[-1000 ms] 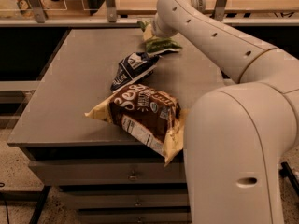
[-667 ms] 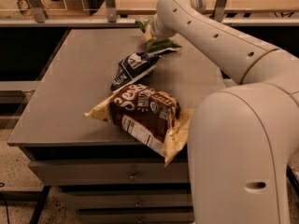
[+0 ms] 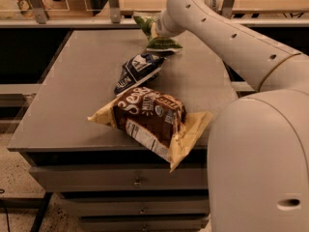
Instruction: Pick green jalapeno chip bag
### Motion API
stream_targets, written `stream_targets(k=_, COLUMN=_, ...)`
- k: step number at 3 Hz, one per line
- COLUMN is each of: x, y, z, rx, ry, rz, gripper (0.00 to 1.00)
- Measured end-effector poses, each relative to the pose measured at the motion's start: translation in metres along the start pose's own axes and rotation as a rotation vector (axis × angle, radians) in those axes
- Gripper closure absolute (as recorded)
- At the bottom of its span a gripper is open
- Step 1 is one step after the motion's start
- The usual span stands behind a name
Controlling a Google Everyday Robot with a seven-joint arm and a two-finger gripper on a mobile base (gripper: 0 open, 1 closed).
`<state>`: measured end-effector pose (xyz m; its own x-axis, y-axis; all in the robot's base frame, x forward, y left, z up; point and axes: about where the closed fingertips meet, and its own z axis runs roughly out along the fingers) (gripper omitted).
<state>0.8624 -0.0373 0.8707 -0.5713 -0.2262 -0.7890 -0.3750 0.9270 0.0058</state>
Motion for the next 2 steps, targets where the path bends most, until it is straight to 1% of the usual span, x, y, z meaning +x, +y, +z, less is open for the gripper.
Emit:
stream_targets(k=1, x=-0.022, y=-0.004, z=-0.031, rx=-0.062, ry=-0.047, rz=-0.003, gripper=1.0)
stream_targets(k=2, x=-0.048, y=-0.022, z=-0.064, rx=-0.054, ry=-0.071, rz=-0.052, gripper=1.0)
